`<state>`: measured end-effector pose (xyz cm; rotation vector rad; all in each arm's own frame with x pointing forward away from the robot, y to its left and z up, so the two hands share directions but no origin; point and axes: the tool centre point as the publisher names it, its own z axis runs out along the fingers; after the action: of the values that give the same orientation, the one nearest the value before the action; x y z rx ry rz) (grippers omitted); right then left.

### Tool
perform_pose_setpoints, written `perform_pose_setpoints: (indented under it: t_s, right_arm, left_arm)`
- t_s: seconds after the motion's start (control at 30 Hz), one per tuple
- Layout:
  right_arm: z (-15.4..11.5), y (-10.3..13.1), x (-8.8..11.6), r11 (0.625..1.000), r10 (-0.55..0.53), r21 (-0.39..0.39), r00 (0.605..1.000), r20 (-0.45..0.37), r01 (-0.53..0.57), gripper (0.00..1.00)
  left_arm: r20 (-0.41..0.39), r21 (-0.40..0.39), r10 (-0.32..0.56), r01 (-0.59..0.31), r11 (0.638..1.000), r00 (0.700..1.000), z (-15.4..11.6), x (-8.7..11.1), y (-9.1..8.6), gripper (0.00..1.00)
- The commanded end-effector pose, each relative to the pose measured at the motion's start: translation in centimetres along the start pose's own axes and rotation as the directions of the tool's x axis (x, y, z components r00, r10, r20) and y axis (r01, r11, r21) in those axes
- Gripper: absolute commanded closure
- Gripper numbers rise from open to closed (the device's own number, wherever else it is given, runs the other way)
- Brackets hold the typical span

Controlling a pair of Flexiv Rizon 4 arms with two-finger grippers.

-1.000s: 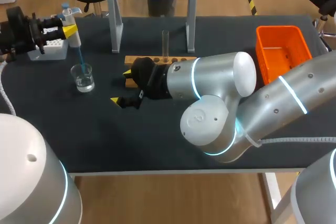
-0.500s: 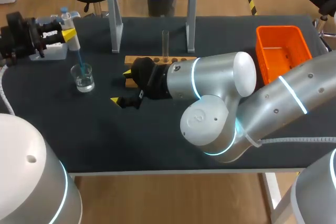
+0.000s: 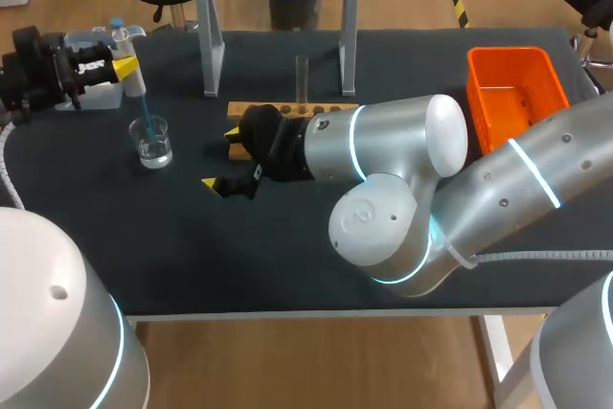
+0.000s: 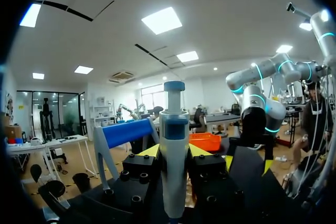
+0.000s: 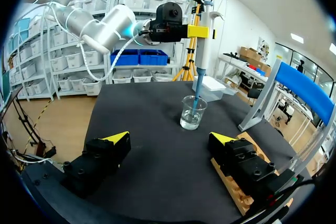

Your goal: Invert the test tube, pick up the pipette, mount the tip to pipette, aspirate from beaker and dispense into the tube, eject the tip, return the pipette, and cap with the stopper.

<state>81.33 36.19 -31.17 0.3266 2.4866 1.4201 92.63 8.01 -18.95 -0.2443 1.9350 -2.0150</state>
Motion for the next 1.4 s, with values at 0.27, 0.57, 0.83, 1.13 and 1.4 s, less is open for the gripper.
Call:
perform_pose_setpoints:
  t_s: [0.27, 0.57, 0.83, 1.13, 1.4]
  right_arm:
    - [0.0, 0.0, 0.0, 1.000, 0.000, 0.001, 1.000, 0.000, 0.000, 0.00]
    - [0.0, 0.0, 0.0, 1.000, 0.000, 0.001, 1.000, 0.000, 0.000, 0.00]
    - [0.0, 0.0, 0.0, 1.000, 0.000, 0.001, 1.000, 0.000, 0.000, 0.00]
    - [0.0, 0.0, 0.0, 1.000, 0.000, 0.001, 1.000, 0.000, 0.000, 0.00]
    - [0.0, 0.0, 0.0, 1.000, 0.000, 0.001, 1.000, 0.000, 0.000, 0.00]
  left_arm:
    - [-0.004, -0.007, -0.002, 0.002, 1.000, 1.000, 0.0, -0.2, 0.5, 1.00]
    - [-0.002, -0.014, -0.008, 0.008, 1.000, 1.000, -0.1, -0.3, 0.9, 1.00]
    - [-0.005, -0.016, -0.013, 0.013, 1.000, 1.000, 0.0, -0.3, 1.2, 1.00]
    - [-0.006, -0.016, -0.013, 0.013, 1.000, 1.000, 0.0, -0.4, 1.3, 1.00]
    - [-0.003, -0.017, -0.015, 0.015, 1.000, 1.000, -0.1, -0.4, 1.3, 1.00]
